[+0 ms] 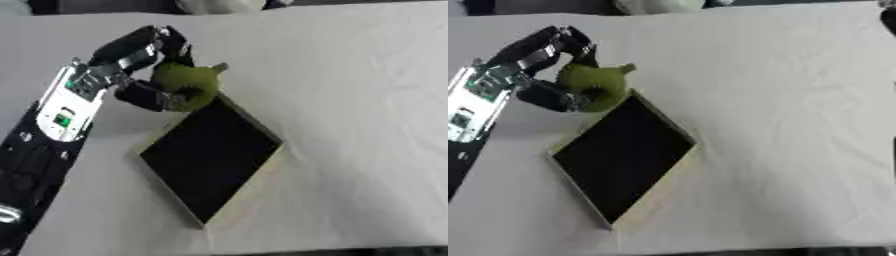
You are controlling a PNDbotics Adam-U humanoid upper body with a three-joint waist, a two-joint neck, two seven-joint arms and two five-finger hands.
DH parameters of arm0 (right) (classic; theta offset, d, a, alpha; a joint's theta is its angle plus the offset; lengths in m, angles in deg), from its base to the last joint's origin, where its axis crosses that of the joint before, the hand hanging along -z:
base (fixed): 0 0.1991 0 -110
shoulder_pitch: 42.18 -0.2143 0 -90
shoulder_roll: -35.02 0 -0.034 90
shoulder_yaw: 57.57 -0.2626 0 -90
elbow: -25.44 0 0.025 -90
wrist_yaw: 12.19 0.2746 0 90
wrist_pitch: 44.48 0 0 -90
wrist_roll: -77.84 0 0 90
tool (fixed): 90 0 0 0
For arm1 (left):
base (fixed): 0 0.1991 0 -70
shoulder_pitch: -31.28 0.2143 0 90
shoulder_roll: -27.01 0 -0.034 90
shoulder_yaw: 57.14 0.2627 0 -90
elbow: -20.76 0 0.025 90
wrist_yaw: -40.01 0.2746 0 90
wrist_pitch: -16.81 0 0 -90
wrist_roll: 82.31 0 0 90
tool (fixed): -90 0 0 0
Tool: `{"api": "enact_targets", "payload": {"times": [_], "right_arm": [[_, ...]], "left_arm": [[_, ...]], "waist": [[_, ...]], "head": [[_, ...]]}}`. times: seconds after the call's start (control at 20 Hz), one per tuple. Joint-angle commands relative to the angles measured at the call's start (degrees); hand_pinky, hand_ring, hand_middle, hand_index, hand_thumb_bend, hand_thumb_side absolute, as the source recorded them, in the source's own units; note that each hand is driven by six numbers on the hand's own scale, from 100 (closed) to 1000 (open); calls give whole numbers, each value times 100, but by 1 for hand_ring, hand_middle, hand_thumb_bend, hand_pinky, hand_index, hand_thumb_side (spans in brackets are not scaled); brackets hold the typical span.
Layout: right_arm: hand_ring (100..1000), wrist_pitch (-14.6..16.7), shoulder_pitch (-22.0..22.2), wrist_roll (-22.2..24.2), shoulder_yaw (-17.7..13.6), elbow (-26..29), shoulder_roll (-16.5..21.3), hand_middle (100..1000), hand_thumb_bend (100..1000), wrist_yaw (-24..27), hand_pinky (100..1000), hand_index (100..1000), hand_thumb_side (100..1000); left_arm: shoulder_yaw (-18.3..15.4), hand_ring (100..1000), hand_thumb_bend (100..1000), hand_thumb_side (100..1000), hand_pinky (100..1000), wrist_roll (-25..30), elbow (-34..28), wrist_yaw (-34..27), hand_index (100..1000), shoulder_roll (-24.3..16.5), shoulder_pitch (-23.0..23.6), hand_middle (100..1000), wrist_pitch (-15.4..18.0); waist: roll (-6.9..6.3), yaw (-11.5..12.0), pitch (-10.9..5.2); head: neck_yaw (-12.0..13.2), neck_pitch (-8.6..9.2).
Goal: Pick up objects on the table and place them in the box.
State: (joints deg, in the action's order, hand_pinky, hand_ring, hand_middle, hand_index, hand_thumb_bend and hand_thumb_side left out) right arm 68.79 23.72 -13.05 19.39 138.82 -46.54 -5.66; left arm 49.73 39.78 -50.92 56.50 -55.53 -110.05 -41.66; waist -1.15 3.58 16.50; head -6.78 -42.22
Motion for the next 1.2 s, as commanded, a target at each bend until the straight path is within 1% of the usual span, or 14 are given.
{"api": "enact_targets", "payload": {"times": [0.05,0.25,0.4,0.55,0.65,0.75,0.9,1.0,1.05,1.1,1.15,1.2], "right_arm": [[801,-24,-25,-4,-28,121,223,488,100,-42,834,689,165],[795,-16,-32,-8,-13,121,290,489,100,-53,832,689,151],[793,-10,-38,-16,-5,121,331,489,100,-60,831,689,144],[792,-1,-46,-22,1,121,351,489,100,-63,830,689,143],[793,-1,-54,-23,5,121,347,489,100,-61,831,689,146],[794,-5,-64,-19,9,121,334,489,100,-58,831,689,149],[793,-8,-86,-9,18,121,320,489,100,-47,831,689,147],[793,-6,-94,-7,17,121,318,489,100,-41,831,689,148],[794,-6,-93,-9,15,121,317,489,100,-40,831,689,149],[795,-7,-88,-9,12,121,315,488,100,-40,832,689,152],[795,-8,-83,-8,10,121,313,488,100,-41,832,689,152],[796,-10,-76,-7,8,121,311,488,100,-42,832,689,154]], "left_arm": [[-1,360,100,100,156,1066,-30,-154,492,160,-6,339,573],[-38,359,100,100,154,1510,7,-256,490,413,196,338,465],[-64,358,100,112,154,1844,7,-407,484,557,340,337,450],[-54,362,100,114,161,1971,46,-414,491,635,434,342,430],[-36,367,100,108,169,1984,73,-291,497,673,461,347,494],[-19,369,100,100,174,1987,129,-142,500,724,482,350,636],[9,377,100,100,185,1988,223,15,511,826,526,360,996],[-35,391,100,100,209,1988,276,146,527,840,546,374,1203],[-72,403,100,100,232,1988,286,238,542,835,556,389,1308],[-116,434,100,100,285,1987,285,358,580,824,563,423,1412],[-158,434,100,100,285,1975,284,494,580,817,572,423,1503],[-189,498,116,100,373,1947,282,627,647,813,576,484,1583]], "waist": [[-4,16,-164],[-25,49,-183],[-34,61,-189],[-38,64,-186],[-40,62,-181],[-36,54,-173],[-31,37,-162],[-35,33,-161],[-37,32,-161],[-39,32,-161],[-40,31,-160],[-42,31,-161]], "head": [[-97,-47],[-187,-71],[-219,-69],[-237,-60],[-244,-59],[-235,-52],[-226,-57],[-227,-50],[-234,-43],[-239,-38],[-242,-36],[-244,-37]]}}
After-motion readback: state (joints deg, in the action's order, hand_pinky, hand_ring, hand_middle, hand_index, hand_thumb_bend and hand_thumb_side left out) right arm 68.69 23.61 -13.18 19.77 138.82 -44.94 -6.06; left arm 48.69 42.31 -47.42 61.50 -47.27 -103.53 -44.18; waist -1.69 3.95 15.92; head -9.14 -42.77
